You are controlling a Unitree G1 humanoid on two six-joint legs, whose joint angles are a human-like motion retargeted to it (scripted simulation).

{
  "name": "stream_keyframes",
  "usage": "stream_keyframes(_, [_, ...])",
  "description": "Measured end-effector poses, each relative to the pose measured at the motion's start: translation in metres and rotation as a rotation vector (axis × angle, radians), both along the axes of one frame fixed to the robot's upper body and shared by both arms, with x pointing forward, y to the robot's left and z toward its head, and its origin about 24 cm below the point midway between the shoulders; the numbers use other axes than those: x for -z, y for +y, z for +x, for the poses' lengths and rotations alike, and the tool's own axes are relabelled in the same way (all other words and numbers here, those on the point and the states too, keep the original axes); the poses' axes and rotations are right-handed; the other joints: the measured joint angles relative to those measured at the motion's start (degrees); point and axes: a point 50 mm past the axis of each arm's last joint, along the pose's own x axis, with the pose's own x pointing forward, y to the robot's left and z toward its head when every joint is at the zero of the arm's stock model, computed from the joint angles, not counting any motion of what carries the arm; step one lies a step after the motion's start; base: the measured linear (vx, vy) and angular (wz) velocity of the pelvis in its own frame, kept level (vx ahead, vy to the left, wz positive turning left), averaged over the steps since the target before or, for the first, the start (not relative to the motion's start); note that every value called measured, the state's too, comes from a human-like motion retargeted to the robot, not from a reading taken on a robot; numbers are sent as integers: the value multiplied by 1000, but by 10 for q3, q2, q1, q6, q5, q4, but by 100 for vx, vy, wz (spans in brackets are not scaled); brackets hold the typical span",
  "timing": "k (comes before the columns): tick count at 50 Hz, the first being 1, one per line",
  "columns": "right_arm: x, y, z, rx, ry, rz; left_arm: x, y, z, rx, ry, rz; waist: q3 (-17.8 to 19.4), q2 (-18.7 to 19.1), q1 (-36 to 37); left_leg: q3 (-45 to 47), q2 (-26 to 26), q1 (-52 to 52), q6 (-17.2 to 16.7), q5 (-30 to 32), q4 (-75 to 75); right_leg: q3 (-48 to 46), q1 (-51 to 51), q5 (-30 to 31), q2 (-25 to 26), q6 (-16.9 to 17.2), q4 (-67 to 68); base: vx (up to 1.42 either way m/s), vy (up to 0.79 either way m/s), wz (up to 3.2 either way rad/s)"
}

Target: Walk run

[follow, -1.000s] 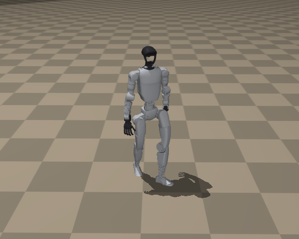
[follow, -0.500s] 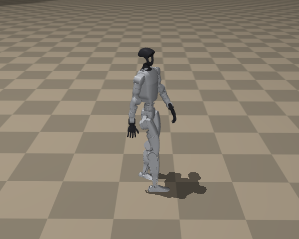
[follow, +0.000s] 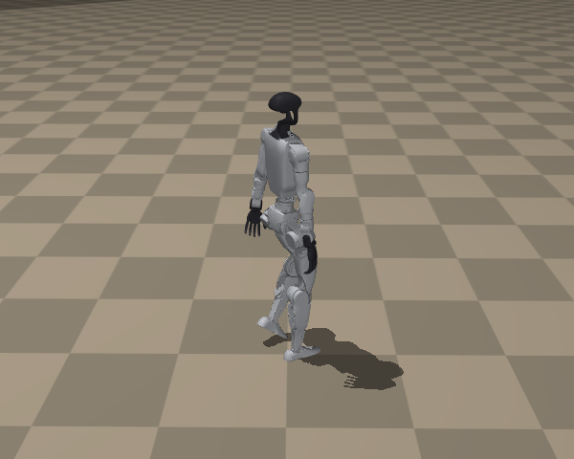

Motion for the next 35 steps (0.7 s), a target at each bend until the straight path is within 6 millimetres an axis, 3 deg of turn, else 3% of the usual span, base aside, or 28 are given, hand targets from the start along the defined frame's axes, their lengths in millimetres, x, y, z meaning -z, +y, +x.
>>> stream_keyframes(2, [0, -2, 11, -34, -42, 6, 0, -6, -3, 1, -20, 21, 0, -11, 16, 9, -2, -25, 15, -30, -50, -34, 19, -8, -4, 0, -7, 41, -5, 142])
stream_keyframes(7, [-5, -10, 41, -29, -189, -11, 0, -26, -12, -55, -29, -6, 8, -18, 63, 67, 43, -55, 108, -49, -268, -107, 63, -30, 16, 1, -22, 41, -2, 111])
stream_keyframes(9, [-7, -12, 52, -13, -225, -8, 0, -37, -19, -88, -13, -45, 13, -19, 80, 133, 57, -47, 115, -62, -361, -123, 82, -37, 27, 4, -26, 42, 1, 74])
stream_keyframes(13, [-8, -11, 65, 1, -247, 26, -6, -50, -38, -112, 47, -134, 8, -27, 74, 163, 11, -43, 127, -100, -474, -185, 116, -38, 37, 21, -41, 55, 0, 123])
stream_keyframes(15, [-7, -7, 67, -4, -243, 54, -9, -52, -48, -96, 96, -159, 1, -39, 72, 190, 2, -38, 167, -94, -487, -204, 129, -29, 31, 33, -39, 62, -1, 87])
stream_keyframes(18, [-3, 5, 62, -33, -233, 112, -14, -49, -64, -49, 168, -146, -10, -55, 98, 242, 15, -17, 170, -73, -473, -197, 145, 8, 24, 60, -24, 78, 3, -5])
stream_keyframes(20, [0, 16, 55, -63, -218, 147, -17, -44, -73, -30, 202, -129, -19, -68, 106, 193, -5, -16, 180, -70, -466, -187, 153, 60, 14, 86, -8, 86, 6, -4])
stream_keyframes(23, [5, 31, 37, -107, -189, 179, -17, -38, -71, -40, 211, -114, -26, -63, 105, 151, -7, 4, 184, -96, -447, -169, 157, 197, 6, 106, 50, 97, 14, 28])
stream_keyframes(26, [6, 37, 19, -143, -149, 204, -10, -35, -52, -45, 127, -94, -29, -19, 87, 139, 20, 54, 180, -122, -450, -121, 119, 322, 44, 75, 156, 75, 15, 88])
stream_keyframes(28, [7, 38, 9, -164, -101, 206, -4, -31, -29, -35, 39, -79, -26, 7, 70, 112, 32, 79, 177, -134, -448, -90, 79, 342, 71, 81, 234, 74, 12, 116])
stream_keyframes(33, [8, 40, -15, -110, -53, 157, 8, -13, 60, 107, -226, -49, -11, 52, 34, 40, 44, 130, 171, -156, -445, -13, -33, 191, 115, 92, 341, 64, 4, 138])
stream_keyframes(35, [8, 45, -27, -53, -46, 159, 6, -7, 100, 182, -340, -31, -8, 54, 24, 9, 36, 150, 171, -162, -447, 12, -69, 135, 113, 72, 328, 61, -3, 139])
